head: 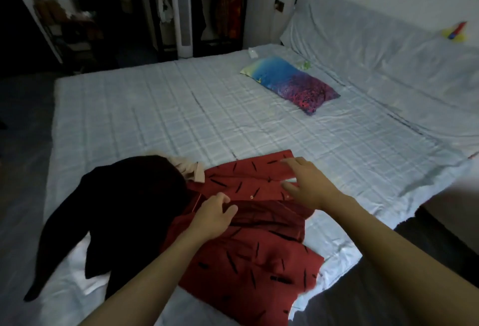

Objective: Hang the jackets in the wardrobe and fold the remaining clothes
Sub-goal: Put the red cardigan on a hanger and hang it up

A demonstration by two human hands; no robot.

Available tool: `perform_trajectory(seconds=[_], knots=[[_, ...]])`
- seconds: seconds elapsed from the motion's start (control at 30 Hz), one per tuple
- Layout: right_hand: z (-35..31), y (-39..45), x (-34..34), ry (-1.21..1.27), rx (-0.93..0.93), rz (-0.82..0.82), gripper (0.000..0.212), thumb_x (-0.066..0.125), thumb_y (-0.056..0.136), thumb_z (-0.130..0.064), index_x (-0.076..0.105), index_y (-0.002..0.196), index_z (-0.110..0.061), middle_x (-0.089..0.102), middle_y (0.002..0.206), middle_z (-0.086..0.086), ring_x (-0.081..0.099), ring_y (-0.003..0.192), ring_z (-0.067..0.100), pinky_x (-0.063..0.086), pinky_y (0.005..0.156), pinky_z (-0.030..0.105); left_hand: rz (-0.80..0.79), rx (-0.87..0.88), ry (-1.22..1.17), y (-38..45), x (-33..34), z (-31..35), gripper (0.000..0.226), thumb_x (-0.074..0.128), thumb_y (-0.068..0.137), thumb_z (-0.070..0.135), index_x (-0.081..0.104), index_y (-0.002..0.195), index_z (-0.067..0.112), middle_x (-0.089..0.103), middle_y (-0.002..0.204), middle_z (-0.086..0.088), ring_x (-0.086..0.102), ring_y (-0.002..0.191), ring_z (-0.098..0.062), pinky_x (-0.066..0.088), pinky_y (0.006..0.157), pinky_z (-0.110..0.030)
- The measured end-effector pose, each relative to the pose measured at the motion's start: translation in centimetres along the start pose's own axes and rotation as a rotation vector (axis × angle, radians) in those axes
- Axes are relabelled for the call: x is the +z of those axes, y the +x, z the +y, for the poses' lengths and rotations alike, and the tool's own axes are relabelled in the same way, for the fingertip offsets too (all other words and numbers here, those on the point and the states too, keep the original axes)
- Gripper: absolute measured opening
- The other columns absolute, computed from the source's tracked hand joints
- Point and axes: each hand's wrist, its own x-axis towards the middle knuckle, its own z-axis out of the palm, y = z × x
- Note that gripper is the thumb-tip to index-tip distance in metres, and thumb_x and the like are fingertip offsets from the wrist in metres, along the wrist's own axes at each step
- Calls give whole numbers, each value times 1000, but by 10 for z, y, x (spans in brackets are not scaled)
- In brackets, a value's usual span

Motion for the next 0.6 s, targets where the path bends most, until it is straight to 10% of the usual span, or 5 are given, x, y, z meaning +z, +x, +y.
perform_trajectory(seconds=[0.6], knots=[[2,232,195,12,-548,-537,44,57,95,-23,50,138,-15,54,135,7,51,124,25,41,106,40,349,-677,-57,14,71,-105,43,63,94,32,57,130,11,59,133,-7,52,126,-22,36,108,-29]])
